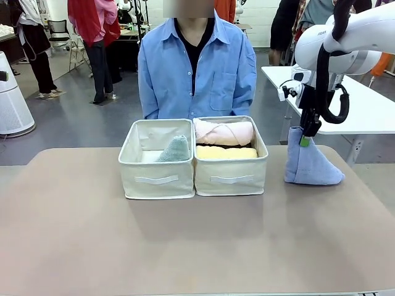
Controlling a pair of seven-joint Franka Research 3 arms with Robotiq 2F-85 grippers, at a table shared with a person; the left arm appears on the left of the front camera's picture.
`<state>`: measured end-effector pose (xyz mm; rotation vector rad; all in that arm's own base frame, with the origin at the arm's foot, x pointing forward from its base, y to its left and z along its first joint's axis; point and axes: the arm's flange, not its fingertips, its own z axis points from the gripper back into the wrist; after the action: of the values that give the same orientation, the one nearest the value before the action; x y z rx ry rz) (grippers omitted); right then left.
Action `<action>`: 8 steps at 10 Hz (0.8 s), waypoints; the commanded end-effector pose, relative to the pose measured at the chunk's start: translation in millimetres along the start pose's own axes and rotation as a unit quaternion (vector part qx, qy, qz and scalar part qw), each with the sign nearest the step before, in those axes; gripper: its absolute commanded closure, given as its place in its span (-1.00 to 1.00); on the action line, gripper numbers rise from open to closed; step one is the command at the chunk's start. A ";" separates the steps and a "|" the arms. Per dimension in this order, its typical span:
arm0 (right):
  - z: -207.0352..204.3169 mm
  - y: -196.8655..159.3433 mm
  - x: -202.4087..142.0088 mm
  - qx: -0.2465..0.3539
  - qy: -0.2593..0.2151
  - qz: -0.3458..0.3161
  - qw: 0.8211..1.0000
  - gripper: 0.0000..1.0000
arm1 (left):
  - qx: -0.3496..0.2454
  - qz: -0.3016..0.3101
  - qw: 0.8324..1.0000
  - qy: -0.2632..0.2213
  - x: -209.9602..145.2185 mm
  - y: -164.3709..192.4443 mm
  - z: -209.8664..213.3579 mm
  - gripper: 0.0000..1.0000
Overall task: Sort the towels based on their folding style.
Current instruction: Pick up another triangle-folded towel from the table and place it in the left Fabric basket.
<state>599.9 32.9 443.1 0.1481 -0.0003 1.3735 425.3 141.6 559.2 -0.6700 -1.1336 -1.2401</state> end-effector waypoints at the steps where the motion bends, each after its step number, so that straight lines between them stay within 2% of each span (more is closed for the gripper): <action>1: 3.7 0.0 -1.1 0.010 -0.014 0.010 1.000 1.00 | 0.002 -0.005 1.000 -0.009 1.0 -0.9 0.8 -1.00; 3: 13.8 9.2 0.2 0.021 -0.011 0.010 1.000 1.00 | 0.002 -0.005 1.000 -0.009 1.0 -0.9 0.8 -1.00; 5: 93.6 65.2 17.9 0.030 0.013 0.022 0.999 1.00 | 0.002 -0.005 1.000 -0.009 1.0 -0.9 0.8 -1.00; 7: 184.0 127.0 38.4 -0.026 -0.002 0.033 0.999 1.00 | 0.002 -0.005 1.000 -0.009 1.0 -0.9 0.8 -1.00; 8: 203.2 138.2 43.1 -0.040 -0.005 0.029 0.999 1.00 | 0.002 -0.005 1.000 -0.009 1.0 -0.9 0.8 -1.00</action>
<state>482.3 74.1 653.4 0.0983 -0.0345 1.4544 425.5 141.3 559.3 -0.6701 -1.1334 -1.2407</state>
